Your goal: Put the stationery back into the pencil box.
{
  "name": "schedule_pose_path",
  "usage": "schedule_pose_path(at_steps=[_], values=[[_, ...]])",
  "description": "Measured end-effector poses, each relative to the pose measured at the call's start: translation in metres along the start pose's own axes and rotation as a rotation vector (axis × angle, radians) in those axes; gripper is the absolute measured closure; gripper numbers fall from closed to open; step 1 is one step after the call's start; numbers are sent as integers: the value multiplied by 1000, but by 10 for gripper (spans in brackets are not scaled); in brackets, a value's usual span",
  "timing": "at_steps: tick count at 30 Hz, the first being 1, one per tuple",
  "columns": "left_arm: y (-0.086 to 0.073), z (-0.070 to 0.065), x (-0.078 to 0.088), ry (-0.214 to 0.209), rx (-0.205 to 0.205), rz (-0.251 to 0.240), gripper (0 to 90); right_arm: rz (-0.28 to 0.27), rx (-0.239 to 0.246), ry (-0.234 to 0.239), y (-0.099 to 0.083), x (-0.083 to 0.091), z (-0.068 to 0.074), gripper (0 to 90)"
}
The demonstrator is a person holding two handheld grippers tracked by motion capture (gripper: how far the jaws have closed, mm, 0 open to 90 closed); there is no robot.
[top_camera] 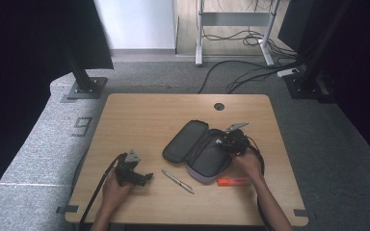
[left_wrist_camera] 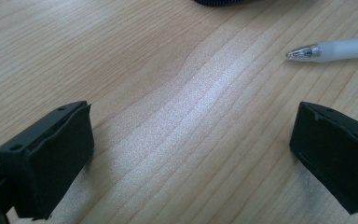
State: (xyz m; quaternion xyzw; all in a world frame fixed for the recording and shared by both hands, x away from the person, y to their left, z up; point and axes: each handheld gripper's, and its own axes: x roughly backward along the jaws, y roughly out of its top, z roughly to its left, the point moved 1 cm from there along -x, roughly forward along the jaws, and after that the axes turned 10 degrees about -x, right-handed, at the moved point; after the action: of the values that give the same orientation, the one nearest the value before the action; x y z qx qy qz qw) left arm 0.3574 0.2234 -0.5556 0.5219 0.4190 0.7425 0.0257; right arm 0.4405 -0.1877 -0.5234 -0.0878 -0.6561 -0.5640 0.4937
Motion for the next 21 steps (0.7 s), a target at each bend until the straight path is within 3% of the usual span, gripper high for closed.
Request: schedule_pose_path(at_steps=[7,12,16,21], values=[[0,0,0,0,0,0,0,-9,8,-3,1,1,0,600],[0,0,0,0,0,0,0,-36,33,-14,7,15,4,513],[0,0,0,0,0,0,0,-37,77,-27,7,29,8,387],[0,0,0,0,0,0,0,-43,89,-20,3,37,8,308]])
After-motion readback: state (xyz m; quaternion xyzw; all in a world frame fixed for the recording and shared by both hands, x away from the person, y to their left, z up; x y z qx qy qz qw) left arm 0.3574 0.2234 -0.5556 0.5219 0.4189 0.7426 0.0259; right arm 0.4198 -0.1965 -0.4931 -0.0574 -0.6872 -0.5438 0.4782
